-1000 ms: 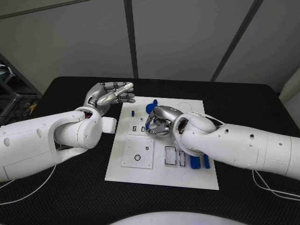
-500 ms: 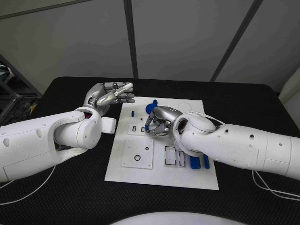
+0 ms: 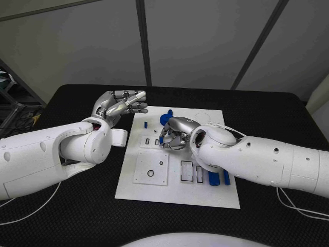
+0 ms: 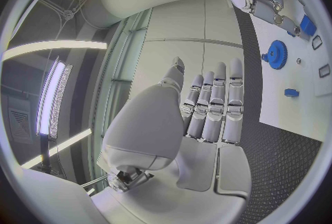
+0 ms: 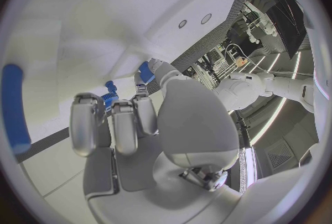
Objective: Assemble the parts on the task board
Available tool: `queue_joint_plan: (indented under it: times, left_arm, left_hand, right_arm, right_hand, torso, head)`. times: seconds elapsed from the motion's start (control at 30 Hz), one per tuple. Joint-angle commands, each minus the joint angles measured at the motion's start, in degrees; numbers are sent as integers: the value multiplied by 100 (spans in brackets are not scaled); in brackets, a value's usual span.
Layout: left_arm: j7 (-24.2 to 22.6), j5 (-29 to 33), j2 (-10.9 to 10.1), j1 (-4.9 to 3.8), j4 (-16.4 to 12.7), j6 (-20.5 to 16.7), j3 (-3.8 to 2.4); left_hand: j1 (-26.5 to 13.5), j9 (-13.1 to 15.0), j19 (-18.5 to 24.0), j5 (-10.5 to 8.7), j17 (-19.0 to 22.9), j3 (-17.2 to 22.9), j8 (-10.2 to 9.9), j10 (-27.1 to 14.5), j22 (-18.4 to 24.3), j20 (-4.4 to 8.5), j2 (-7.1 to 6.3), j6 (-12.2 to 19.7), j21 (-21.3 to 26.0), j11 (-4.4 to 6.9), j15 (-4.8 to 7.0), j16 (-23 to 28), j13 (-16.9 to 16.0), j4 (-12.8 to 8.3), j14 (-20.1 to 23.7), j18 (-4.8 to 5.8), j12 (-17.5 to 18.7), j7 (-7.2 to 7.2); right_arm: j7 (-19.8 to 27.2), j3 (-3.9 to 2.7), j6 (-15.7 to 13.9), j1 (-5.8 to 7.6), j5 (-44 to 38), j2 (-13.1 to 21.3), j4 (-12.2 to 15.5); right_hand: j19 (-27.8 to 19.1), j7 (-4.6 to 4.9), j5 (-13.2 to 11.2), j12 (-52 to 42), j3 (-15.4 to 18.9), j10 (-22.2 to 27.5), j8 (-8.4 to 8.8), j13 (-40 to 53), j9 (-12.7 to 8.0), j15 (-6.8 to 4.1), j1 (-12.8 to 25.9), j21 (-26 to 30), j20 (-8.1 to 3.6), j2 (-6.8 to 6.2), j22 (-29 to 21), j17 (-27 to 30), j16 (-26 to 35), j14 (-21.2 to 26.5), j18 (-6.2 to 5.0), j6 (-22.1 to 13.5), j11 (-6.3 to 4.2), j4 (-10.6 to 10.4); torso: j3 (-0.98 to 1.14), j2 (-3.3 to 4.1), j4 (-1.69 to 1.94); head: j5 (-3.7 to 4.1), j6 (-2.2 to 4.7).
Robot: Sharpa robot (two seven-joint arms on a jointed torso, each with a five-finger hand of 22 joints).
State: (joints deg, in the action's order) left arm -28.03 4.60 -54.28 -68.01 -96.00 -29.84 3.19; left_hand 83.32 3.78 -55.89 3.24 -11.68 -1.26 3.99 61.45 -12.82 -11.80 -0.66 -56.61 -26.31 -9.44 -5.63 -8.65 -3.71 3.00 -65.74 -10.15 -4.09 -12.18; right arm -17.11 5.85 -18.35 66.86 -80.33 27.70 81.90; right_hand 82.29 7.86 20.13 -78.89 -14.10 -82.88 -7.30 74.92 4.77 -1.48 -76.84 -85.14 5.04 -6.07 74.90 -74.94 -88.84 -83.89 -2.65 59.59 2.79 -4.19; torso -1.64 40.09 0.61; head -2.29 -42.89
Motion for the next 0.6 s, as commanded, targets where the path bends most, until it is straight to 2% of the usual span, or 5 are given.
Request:
queue_joint_plan:
  times: [0.03, 0.6]
  left_arm:
    - [-4, -17, 0, -9, -8, 14, -5]
    - [16, -17, 8, -9, -5, 16, -5]
  left_hand:
    - [-24, -5, 29, -25, -7, 10, -32, -37, -10, 9, 24, 2, -27, 12, -43, 39, 4, -30, -1, -12, 21, -39]
    - [-44, -9, 39, -25, -19, -5, -42, -69, -12, 3, 24, 35, -29, -6, -53, 56, 7, -43, -1, -11, 32, -64]
  right_arm:
    - [-106, 22, 93, -18, -28, 6, -7]
    - [-133, 22, 7, -18, 17, 3, -14]
  right_hand:
    - [-33, 24, -55, 44, 24, 43, 70, 322, -16, 51, 10, 39, 23, -82, 313, -1150, 15, -532, 4, -99, 28, -1]
    - [-67, 79, -114, 102, 101, 94, 171, 267, -30, 105, 150, 69, 79, -164, 264, -1131, 24, -527, -8, -269, 85, -68]
  torso:
    - [0, 1, -6]
    - [1, 0, -5]
  head:
    - [3, 1]
    - [10, 13]
